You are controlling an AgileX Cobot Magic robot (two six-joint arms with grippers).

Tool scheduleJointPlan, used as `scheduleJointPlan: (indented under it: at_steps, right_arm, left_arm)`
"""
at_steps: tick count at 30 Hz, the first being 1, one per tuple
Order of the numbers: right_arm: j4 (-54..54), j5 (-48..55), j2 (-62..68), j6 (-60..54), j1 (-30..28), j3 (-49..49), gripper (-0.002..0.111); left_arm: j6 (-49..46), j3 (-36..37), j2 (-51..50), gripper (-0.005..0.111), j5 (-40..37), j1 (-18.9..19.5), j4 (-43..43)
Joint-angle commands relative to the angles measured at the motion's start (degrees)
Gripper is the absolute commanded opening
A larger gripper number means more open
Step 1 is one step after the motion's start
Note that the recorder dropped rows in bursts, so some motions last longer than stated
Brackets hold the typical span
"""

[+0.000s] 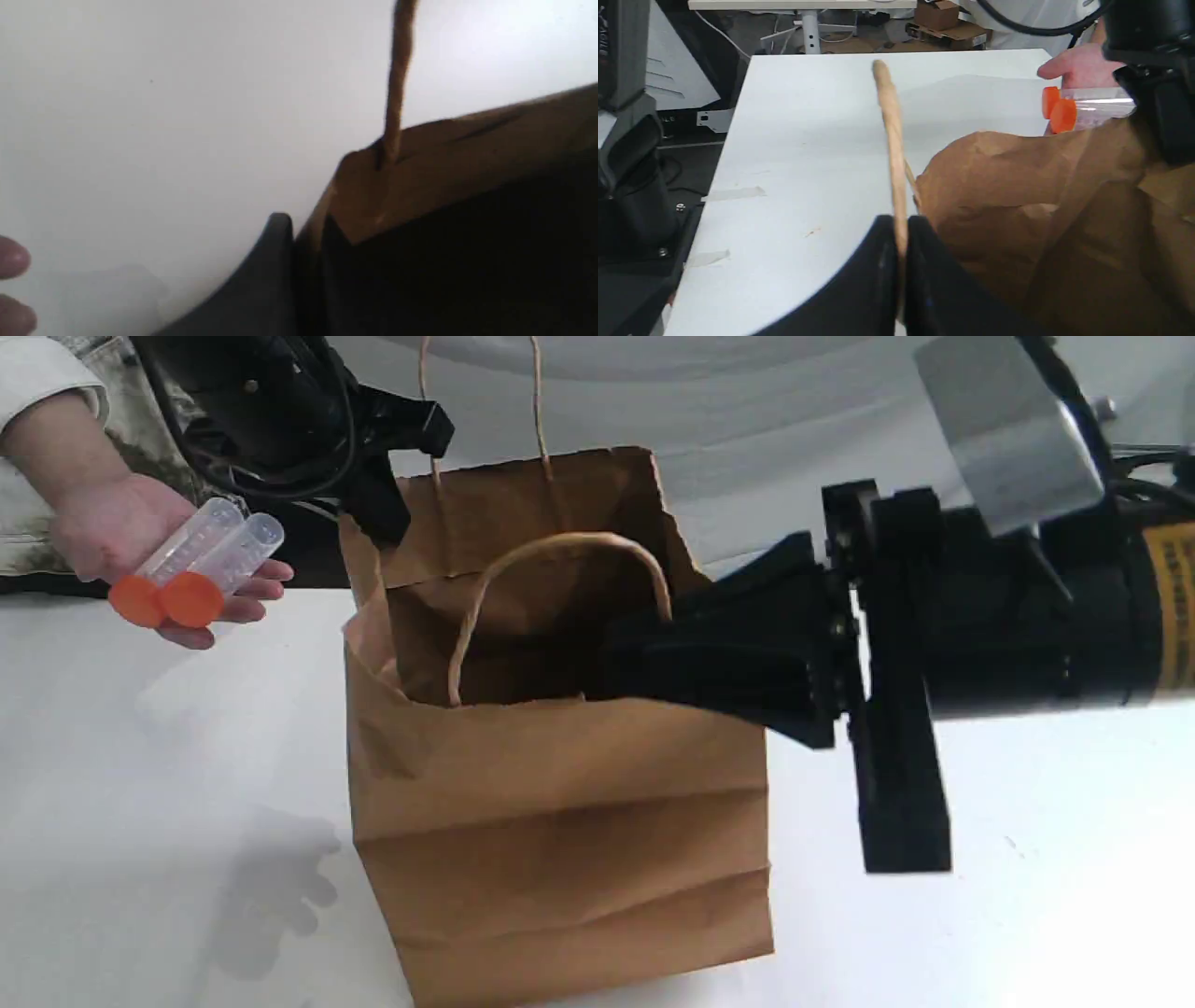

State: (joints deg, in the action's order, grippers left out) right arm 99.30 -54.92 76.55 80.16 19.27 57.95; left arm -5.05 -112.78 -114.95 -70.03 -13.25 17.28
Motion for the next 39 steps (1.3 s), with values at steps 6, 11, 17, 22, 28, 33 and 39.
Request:
scheduleJointPlan:
  at_steps: [6, 11, 17, 22, 28, 33, 39]
  right_arm:
    - [0.6, 2.4, 4.0, 10.6, 1.0, 13.3, 0.000]
    - [0.6, -1.2, 12.2, 12.9, 1.3, 17.9, 0.000]
    - [0.6, -0.4, 16.1, 13.2, 2.8, 22.9, 0.000]
    - [0.6, 0.6, 16.4, 13.2, 3.2, 24.1, 0.000]
    - [0.6, 0.6, 16.5, 13.2, 3.2, 24.1, 0.000]
    - [0.6, 0.6, 16.5, 13.2, 3.2, 24.1, 0.000]
    - [0.6, 0.5, 16.5, 13.2, 3.2, 24.1, 0.000]
  left_arm:
    - [6.8, 1.1, -2.3, 0.000, 0.1, 5.7, 6.9]
    - [6.5, 1.5, -2.5, 0.000, 0.1, 8.7, 9.0]
    - [6.5, 1.5, -5.8, 0.000, 0.1, 9.3, 10.4]
    - [6.6, 1.5, -8.0, 0.000, 0.1, 9.3, 13.7]
    - [6.6, 1.5, -8.0, 0.000, 0.1, 9.3, 13.5]
    - [6.7, 1.5, -7.8, 0.000, 0.1, 9.3, 13.4]
    - [6.7, 1.5, -7.8, 0.000, 0.1, 9.3, 13.6]
